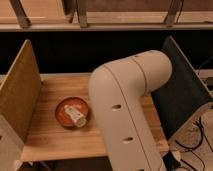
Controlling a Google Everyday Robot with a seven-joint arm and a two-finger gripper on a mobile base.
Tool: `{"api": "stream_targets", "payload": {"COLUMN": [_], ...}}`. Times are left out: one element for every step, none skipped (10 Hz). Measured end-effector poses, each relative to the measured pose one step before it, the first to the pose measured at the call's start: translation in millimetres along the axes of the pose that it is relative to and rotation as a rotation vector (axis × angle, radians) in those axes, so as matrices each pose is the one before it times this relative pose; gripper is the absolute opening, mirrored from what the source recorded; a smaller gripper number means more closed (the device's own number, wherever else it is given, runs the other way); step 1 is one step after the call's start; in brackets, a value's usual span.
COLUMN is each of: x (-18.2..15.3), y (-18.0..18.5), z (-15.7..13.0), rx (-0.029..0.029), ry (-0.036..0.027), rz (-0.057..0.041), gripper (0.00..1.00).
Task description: Place the white sponge in the ceramic bowl
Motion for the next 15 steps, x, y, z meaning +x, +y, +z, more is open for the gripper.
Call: {"api": "stream_targets", "payload": {"x": [2.08,2.97,1.71,2.64,3.51,5.04,7.35,8.32,8.02,7.93,7.0,6.0,5.64,7.06,6.78], "y": [0.17,-0.4,-0.32,-0.04,-0.67,-1.83,0.7,0.74,-0.87,-3.58,-1.47,-1.12,-2.1,-5.73,-5.37], "z": [-0.85,-1.91,-1.24,-2.27,-3.78,-5.77,-9.26,-10.92,-10.77,-10.9,-9.97,-9.49,-8.81,-11.25,-10.22], "rx": [-0.00107,0.00059,0.00077,0.0011,0.00359,0.0038,0.00254,0.00456,0.00259,0.00244,0.00127,0.00166,0.004,0.01039,0.01137], "ry": [0.00549,0.00971,0.0066,0.01105,0.0155,0.019,0.02904,0.03366,0.03257,0.03248,0.03022,0.02834,0.02648,0.0324,0.02988], "rz": [0.00615,0.00767,0.00394,0.00579,0.00172,0.00026,0.00129,0.00068,-0.00423,-0.00909,-0.00783,-0.0072,-0.00855,-0.01452,-0.01481], "gripper": [0.23,0.1,0.04,0.0,0.0,0.0,0.0,0.0,0.0,0.0,0.0,0.0,0.0,0.0,0.0]}}
